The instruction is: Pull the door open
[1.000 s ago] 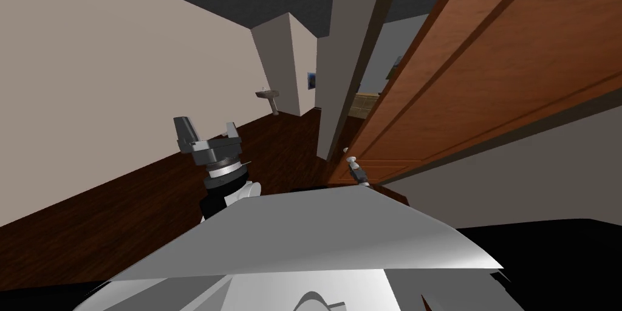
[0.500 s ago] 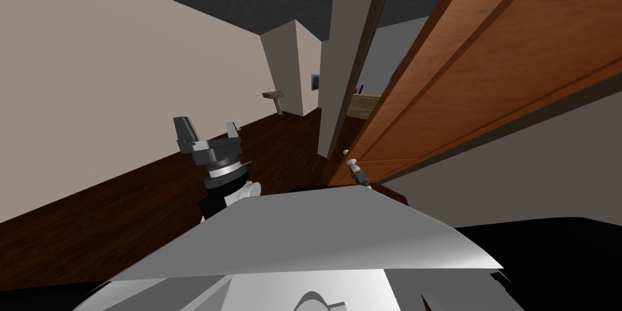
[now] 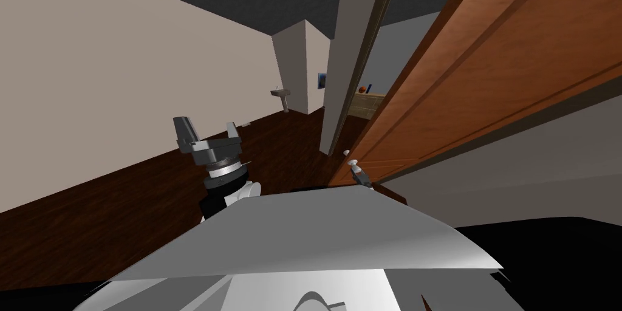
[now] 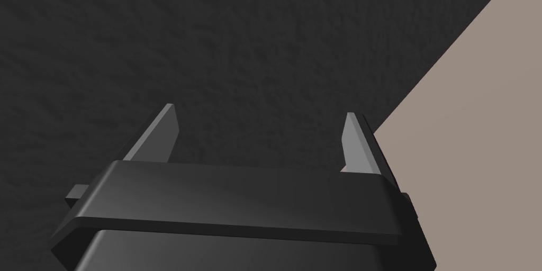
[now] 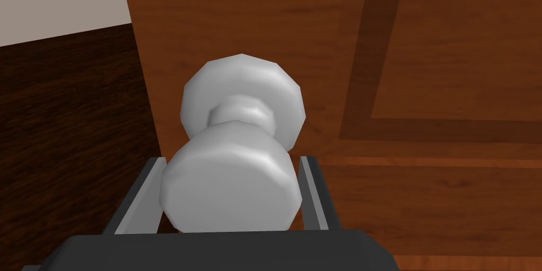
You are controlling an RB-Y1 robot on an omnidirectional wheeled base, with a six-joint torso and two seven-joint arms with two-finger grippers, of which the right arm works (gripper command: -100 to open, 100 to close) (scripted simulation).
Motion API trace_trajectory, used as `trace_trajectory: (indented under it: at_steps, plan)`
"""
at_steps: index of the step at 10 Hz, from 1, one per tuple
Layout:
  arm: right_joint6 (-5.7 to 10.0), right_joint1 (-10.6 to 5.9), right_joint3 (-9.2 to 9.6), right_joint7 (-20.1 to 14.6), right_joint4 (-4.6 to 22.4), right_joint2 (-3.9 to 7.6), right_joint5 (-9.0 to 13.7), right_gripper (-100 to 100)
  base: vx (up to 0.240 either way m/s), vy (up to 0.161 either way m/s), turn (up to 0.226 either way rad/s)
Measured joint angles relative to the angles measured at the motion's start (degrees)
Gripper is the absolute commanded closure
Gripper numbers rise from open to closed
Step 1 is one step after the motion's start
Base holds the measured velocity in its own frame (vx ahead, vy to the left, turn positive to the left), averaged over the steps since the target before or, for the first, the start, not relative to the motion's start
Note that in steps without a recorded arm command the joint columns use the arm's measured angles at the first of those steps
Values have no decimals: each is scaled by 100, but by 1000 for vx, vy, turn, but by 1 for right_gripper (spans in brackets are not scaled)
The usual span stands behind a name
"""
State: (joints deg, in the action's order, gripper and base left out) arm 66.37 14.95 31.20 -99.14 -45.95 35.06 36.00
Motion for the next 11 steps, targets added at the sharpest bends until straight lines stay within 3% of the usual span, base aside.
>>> trace_trajectory:
  at_steps: [4, 6, 11]
  plan:
    - [234, -3, 132, -145, 175, 43, -67, 100, -190, -58, 105]
    - [256, 1, 162, -170, 219, 49, -78, 100, -193, -40, 156]
    - [490, -62, 281, -325, 457, 96, -123, 100, -207, -66, 150]
